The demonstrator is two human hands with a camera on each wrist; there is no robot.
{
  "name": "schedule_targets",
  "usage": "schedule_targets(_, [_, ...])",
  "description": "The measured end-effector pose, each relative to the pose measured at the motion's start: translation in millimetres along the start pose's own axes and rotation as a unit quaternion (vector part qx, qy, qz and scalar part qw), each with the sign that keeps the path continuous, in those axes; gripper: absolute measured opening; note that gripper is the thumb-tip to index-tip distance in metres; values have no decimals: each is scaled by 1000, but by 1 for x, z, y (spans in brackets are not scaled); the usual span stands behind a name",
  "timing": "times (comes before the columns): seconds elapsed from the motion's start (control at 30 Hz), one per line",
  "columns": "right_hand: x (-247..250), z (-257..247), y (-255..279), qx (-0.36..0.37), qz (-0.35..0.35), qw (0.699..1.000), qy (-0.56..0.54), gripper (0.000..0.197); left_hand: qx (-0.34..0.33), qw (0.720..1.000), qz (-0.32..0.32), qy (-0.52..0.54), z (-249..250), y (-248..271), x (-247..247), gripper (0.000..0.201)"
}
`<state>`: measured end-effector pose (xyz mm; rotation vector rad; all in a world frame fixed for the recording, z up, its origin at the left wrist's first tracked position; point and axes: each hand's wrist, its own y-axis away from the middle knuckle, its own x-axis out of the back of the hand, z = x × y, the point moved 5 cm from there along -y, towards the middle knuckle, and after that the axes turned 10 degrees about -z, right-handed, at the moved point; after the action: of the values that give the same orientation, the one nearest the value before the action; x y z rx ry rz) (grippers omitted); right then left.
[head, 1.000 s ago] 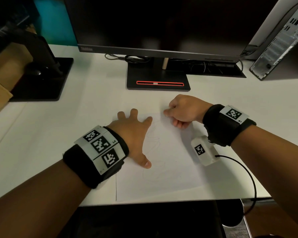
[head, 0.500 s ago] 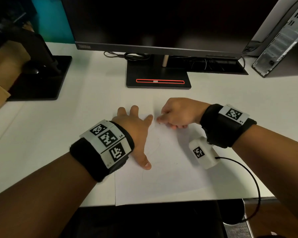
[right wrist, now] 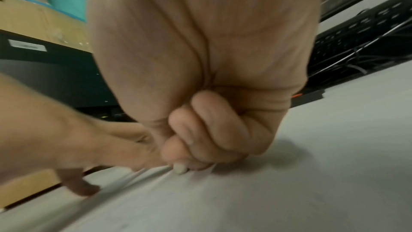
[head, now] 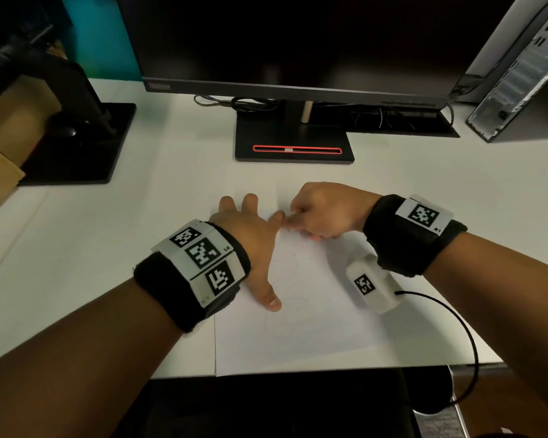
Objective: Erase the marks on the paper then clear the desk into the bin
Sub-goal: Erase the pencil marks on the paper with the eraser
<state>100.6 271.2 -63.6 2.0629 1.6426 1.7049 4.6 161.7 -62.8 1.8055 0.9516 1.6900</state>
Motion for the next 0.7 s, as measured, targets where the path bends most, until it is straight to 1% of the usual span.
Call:
schedule_targets(0.03, [-2,-2,0,2,-8,1000,-2,44,-2,1000,1,-1,0,0,0,144])
schedule_targets(0.07, [0,0,-1,-1,-1,1000,-10,43,-3,1000,2,-3,0,-1,0,145])
schedule_targets(0.17, [10,4,-2,-14,46,999,-11,45,3,1000,2,-13,0,1,0,146])
schedule_targets(0.2, [8,2,-3,-9,44,999,1,47,4,1000,5,-14,0,1,0,145])
schedule_targets(0.27, [2,-2,-3,7,19,999,24,48,5,1000,13,-19,0,2,1,143])
schedule_targets(0.33, [1,1,-1,5,-2,1000,4,46,4,1000,17,-26,0,2,0,143])
schedule_targets(0.4, [8,7,-1,-5,19,1000,5,47,5,999,16,-28,-1,3,0,144])
schedule_targets(0.47, [9,5,0,0,36,999,37,47,5,1000,14,-22,-2,4,0,144])
schedule_targets(0.53, [0,-3,-1,19,12,997,68,46,3,1000,16,-15,-3,4,0,143])
schedule_targets(0.6, [-3,-4,2,19,-19,998,54,45,1,1000,17,-15,-3,4,-1,142])
schedule_targets(0.63, [1,0,2,12,-15,999,39,45,1,1000,17,-16,-4,4,-1,143])
schedule_targets(0.7, [10,8,3,-5,23,999,37,45,2,1000,17,-20,-3,4,-2,145])
